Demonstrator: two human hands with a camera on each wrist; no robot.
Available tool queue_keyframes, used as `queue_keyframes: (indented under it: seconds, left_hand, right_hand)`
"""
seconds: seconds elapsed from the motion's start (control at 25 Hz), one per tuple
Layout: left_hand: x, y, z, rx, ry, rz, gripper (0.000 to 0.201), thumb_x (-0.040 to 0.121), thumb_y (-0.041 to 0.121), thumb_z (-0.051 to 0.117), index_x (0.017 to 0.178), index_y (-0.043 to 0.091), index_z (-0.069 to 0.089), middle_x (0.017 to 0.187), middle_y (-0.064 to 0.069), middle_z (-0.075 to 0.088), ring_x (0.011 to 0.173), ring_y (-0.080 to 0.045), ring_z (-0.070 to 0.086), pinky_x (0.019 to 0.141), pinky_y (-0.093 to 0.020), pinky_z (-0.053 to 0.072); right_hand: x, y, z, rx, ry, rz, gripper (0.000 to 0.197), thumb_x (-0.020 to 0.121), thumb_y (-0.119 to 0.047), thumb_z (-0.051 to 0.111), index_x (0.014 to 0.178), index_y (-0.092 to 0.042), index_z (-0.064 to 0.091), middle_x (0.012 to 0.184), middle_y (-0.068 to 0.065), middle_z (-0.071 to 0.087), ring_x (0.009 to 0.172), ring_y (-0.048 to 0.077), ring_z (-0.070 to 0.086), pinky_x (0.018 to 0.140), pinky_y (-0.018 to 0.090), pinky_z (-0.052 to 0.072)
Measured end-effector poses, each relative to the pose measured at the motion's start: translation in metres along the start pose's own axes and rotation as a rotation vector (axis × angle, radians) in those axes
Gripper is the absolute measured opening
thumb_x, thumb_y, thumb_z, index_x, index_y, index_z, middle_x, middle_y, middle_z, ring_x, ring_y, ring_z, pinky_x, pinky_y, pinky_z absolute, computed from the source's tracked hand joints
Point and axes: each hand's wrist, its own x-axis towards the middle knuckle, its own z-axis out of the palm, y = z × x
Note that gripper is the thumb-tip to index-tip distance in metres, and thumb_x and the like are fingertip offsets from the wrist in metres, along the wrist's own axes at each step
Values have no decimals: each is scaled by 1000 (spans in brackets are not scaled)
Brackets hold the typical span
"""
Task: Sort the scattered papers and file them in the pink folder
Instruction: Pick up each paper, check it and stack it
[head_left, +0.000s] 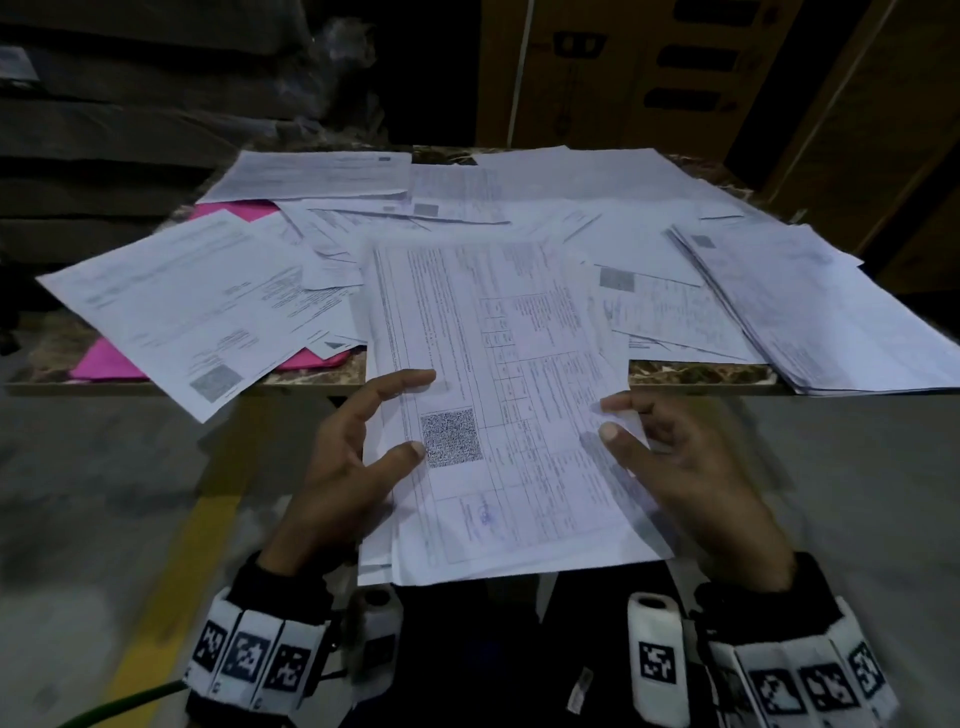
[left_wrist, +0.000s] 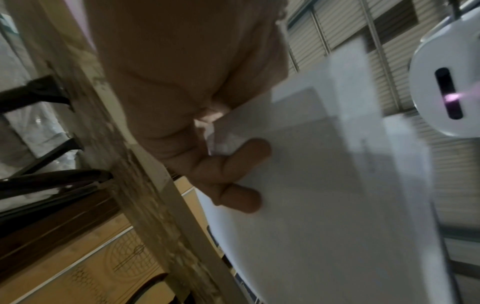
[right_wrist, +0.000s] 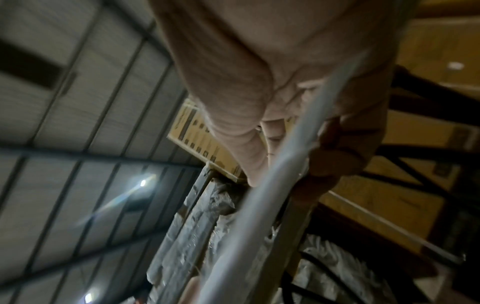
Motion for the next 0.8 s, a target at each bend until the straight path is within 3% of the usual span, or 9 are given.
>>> queue_keyframes:
  seconds: [0.08,0.16,0.28,0.36,0.48,0.56,0.68,0.8]
  left_hand:
    - [4,6,3,21,-30,35,49,82,-4,65,121,26,64,128,19,63,131,1,48,104,-23,38]
    - [10,15,7,54,-31,75,45,81,3,64,120,26,65,127,18,64,130,-1,50,104,-16,37]
    - [25,32,13,131,17,123,37,90,12,71,123,28,63,127,19,64,128,0,51,106,-21,35]
    - [40,46,20,202,60,220,40,89,17,71,126,29,60,127,20,62,126,3,51,106,-18,38]
    - [63,66,34,287,131,395,49,91,11,69,133,28,50,130,14,58,122,9,50,102,-7,37]
    - [74,74,46,303,184,501,52,93,6,65,137,27,47,133,8,55,124,1,51,104,-10,38]
    - [72,57,54,327,189,545,54,95,3,61,140,27,44,137,4,53,123,-4,53,104,-13,40]
    - [70,26,64,308,169,472,49,96,6,61,137,30,47,132,13,56,123,0,53,103,-12,40]
  right_hand:
    - [1,-4,-3,64,-95,18,17,91,-12,68,107,-18,71,114,-14,71,112,1,63,90,19,51]
    - [5,-11,-8,-39,-133,-77,20,91,-8,68,106,-21,73,117,-15,70,117,0,60,97,16,46]
    - [18,-29,-10,-181,-63,-222,31,91,-3,66,103,-30,74,111,-22,70,114,-8,58,95,5,40]
    - [30,-42,-10,-223,13,-348,34,91,-1,65,105,-32,73,111,-23,69,113,-7,58,94,3,39]
    - [50,-56,-12,-287,137,-608,31,94,0,62,114,-23,69,117,-6,68,116,3,59,98,12,45]
    - [60,-58,-14,-312,217,-735,31,95,3,58,120,-15,66,122,3,62,121,9,55,101,14,44]
    - [57,-34,-5,-361,224,-757,41,94,11,54,127,-12,62,126,5,59,123,5,50,106,13,39]
    - [59,6,9,-338,119,-624,50,93,15,51,130,-18,61,131,-2,60,127,-7,46,107,12,37]
